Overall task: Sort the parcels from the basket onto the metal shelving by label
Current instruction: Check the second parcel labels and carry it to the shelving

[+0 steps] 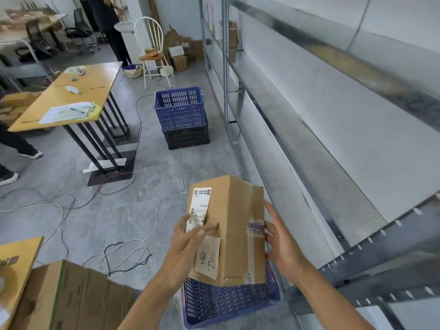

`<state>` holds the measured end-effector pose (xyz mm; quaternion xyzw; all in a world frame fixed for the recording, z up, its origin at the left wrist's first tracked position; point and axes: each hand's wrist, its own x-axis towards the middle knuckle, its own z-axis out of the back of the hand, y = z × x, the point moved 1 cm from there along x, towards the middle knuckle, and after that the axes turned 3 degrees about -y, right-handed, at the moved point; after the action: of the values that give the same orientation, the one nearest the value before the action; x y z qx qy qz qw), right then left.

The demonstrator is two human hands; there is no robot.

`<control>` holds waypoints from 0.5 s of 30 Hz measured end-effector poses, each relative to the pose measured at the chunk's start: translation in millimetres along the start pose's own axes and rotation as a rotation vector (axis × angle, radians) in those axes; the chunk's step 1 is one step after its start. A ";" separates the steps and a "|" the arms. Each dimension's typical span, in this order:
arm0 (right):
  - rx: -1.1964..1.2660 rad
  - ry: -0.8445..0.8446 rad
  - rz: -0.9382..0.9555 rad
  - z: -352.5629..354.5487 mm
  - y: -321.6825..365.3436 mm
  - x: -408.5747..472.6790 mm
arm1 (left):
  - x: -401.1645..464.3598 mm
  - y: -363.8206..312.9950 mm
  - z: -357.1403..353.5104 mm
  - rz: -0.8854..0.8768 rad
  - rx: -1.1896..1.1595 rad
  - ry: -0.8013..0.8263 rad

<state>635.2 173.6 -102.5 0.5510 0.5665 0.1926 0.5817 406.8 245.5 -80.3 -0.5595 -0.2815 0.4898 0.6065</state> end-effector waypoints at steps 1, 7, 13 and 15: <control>-0.001 -0.007 0.001 -1.0 0.8 -1.7 | -2.4 -1.6 1.9 -0.011 -0.008 0.007; -0.079 -0.004 0.010 -10.7 4.8 -9.8 | -4.4 8.0 13.8 0.022 -0.165 -0.081; -0.070 -0.013 0.011 -4.7 3.0 -9.3 | -15.3 -2.6 22.4 0.088 -0.375 -0.030; -0.054 -0.054 0.005 -1.5 1.5 -8.7 | -17.6 -1.4 26.1 0.078 -0.365 -0.013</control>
<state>632.0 167.4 -96.9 0.5414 0.5439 0.1943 0.6109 377.6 240.1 -69.7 -0.6677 -0.3478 0.4571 0.4737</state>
